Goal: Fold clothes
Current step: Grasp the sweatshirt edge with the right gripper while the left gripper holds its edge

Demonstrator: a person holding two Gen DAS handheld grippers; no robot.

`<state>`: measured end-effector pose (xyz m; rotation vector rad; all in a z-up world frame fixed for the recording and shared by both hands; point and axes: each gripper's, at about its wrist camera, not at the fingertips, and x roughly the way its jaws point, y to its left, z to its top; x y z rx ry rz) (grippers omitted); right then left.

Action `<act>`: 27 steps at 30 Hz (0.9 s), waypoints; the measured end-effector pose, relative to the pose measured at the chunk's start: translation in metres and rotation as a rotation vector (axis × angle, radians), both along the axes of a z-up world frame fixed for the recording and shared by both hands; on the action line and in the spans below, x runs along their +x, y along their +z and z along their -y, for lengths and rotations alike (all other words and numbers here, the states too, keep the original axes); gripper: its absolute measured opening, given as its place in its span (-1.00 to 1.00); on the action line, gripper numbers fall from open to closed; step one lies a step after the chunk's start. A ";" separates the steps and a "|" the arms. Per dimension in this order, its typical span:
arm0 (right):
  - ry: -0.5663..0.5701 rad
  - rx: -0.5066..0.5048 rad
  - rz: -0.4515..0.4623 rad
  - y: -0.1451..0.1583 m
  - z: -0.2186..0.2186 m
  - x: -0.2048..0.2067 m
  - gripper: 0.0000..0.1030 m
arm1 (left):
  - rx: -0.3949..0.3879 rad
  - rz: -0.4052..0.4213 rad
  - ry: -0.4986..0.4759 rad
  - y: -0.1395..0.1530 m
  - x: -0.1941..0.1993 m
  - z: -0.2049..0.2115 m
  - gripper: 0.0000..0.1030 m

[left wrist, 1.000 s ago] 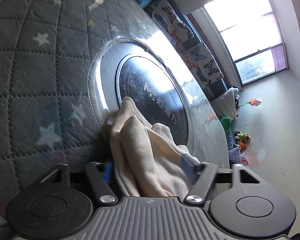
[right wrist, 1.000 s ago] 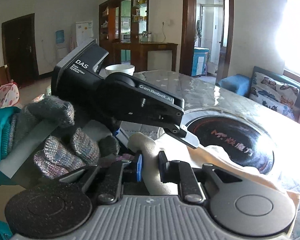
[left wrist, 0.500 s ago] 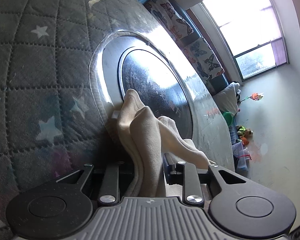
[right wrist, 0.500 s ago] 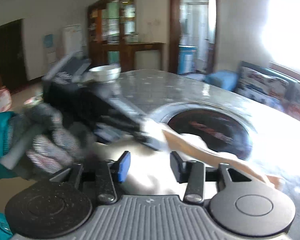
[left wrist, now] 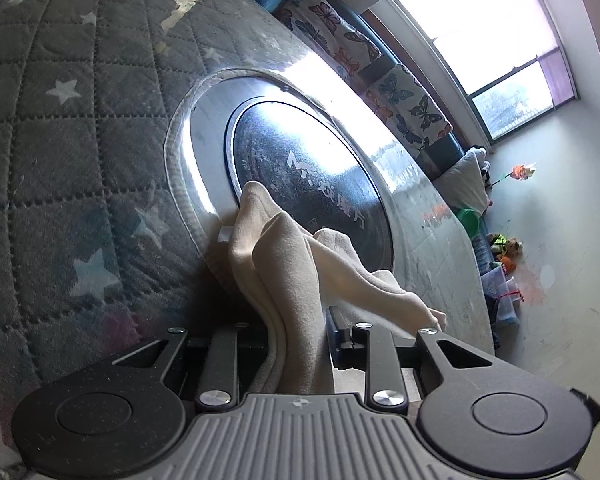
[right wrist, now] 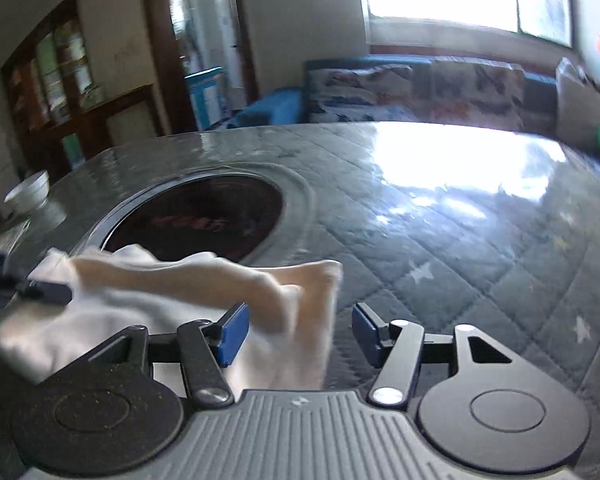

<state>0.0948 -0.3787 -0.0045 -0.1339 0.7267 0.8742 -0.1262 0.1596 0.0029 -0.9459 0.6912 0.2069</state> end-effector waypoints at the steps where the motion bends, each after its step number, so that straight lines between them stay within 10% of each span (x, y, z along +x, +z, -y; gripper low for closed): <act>1: -0.005 0.008 -0.021 -0.003 0.000 0.004 0.14 | 0.007 -0.003 -0.003 0.000 0.001 0.001 -0.45; 6: -0.004 0.027 -0.049 -0.009 0.004 0.009 0.04 | 0.051 -0.015 -0.015 0.002 0.005 0.004 -0.45; 15: 0.019 0.036 -0.040 -0.005 -0.001 0.002 -0.76 | 0.116 -0.043 -0.022 0.006 0.011 0.010 -0.50; 27: 0.007 0.078 0.035 0.021 0.023 -0.012 -0.81 | 0.208 -0.047 -0.066 0.021 0.020 0.030 -0.58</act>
